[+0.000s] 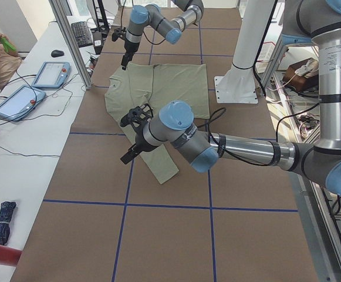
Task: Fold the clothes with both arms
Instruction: 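Release the sleeve on the shirt and raise the right gripper away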
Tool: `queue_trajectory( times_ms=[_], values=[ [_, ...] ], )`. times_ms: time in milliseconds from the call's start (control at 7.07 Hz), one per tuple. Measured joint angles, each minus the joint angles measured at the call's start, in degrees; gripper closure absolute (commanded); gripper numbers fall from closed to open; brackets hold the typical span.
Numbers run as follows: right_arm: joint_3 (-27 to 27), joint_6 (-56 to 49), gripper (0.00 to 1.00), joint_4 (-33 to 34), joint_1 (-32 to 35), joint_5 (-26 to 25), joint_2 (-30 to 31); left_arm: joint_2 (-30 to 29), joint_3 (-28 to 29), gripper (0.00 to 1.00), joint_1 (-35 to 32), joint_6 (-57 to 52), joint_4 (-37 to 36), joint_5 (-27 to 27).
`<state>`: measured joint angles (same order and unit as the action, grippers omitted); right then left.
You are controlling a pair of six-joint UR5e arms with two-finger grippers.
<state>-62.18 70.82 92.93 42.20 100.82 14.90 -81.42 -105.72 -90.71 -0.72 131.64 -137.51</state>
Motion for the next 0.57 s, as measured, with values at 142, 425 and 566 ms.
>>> queue_trajectory(
  times_ms=[142, 425, 566],
  values=[
    [-6.8, -7.2, 0.00, 1.0, 4.5, 6.1, 6.4, 1.0, -0.1, 0.00, 4.2, 2.7, 3.0, -2.2],
    [-20.4, -24.6, 0.00, 1.6, 14.6, 17.1, 21.8, 5.1, -0.4, 0.00, 14.1, 12.2, 11.7, 2.0],
    [-24.9, -32.2, 0.00, 1.7, 19.1, 21.0, 28.4, 7.1, -0.4, 0.00, 19.6, 15.8, 15.0, 7.8]
  ],
)
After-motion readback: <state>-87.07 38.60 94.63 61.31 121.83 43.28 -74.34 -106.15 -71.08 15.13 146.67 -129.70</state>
